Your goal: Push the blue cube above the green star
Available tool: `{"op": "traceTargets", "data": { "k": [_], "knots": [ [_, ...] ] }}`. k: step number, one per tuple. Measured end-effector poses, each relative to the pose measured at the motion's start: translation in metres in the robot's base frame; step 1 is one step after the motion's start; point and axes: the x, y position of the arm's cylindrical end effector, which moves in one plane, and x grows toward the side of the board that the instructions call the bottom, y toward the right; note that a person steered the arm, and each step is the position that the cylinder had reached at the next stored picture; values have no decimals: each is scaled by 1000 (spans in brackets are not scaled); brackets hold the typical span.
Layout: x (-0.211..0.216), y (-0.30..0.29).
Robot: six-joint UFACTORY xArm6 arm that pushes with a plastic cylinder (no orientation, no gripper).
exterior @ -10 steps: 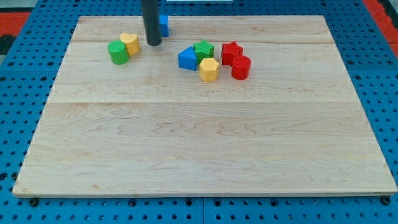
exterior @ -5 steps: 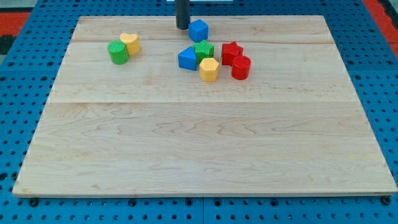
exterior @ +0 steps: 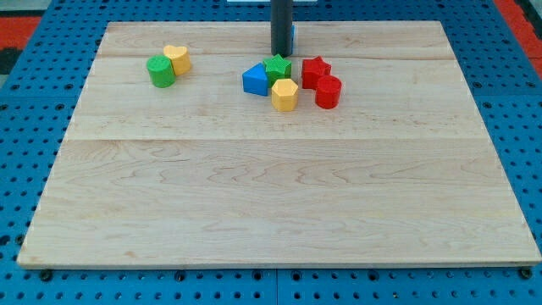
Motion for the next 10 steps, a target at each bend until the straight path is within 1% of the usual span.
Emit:
{"op": "traceTargets", "data": {
  "k": [2,5,9,10],
  "knots": [
    [-4,-4],
    [-17,-48],
    [-17,-64],
    [-4,-64]
  ]
}}
